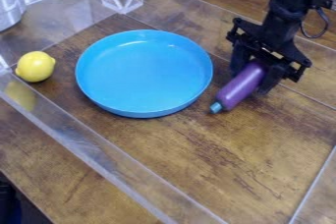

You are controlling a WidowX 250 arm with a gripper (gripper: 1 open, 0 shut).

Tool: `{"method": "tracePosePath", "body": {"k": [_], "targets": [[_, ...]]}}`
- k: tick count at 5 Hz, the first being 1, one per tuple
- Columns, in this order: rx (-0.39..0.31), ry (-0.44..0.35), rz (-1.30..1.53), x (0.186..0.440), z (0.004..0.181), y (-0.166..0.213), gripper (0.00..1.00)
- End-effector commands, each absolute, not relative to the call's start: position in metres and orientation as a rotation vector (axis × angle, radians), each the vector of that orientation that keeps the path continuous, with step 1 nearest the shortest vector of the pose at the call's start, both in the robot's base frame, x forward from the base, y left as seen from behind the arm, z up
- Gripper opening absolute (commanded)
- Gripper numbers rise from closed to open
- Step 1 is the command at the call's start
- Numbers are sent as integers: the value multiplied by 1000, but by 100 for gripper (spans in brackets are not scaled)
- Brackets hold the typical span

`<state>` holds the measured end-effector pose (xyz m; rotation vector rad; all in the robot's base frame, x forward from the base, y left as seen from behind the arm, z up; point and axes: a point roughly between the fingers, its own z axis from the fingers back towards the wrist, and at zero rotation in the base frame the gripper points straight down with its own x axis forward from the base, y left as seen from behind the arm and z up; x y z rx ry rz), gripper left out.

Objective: Remove the purple eggplant from inside the blue tray and put it on the table

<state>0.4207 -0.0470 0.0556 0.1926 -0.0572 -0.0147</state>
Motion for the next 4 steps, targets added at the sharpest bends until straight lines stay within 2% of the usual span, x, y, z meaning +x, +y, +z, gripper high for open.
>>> {"method": "tracePosePath", "body": {"k": [1, 4], "targets": [[161, -121, -25, 425, 75, -55, 0], [97, -119, -23, 434, 53, -58, 0]]}}
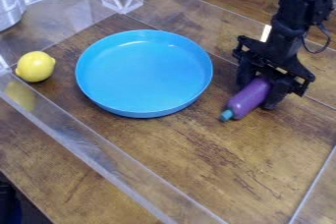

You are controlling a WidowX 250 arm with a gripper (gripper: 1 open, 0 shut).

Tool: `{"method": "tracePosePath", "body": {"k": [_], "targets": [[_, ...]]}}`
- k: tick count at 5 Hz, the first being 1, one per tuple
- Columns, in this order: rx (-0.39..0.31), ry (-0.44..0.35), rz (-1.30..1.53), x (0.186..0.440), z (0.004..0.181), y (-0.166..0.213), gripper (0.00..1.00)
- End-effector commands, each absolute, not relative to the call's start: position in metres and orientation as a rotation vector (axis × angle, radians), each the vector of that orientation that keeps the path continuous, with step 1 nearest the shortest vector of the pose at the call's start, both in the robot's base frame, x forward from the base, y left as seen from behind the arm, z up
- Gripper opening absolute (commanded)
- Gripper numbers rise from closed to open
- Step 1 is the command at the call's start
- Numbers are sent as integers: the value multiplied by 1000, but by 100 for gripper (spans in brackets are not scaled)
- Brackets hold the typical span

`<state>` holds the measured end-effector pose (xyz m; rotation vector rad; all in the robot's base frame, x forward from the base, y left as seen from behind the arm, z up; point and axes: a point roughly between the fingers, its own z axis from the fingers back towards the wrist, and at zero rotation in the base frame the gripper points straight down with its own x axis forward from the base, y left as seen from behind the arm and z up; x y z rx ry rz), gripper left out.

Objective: Remove the purple eggplant from inside the blue tray and put it on the table

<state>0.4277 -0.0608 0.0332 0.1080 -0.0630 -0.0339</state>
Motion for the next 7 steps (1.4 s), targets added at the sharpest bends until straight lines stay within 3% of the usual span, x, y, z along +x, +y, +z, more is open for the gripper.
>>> {"method": "tracePosePath", "body": {"k": [1, 7], "targets": [[68, -114, -22, 434, 50, -60, 0], [-18, -51, -11, 433, 18, -57, 0]]}}
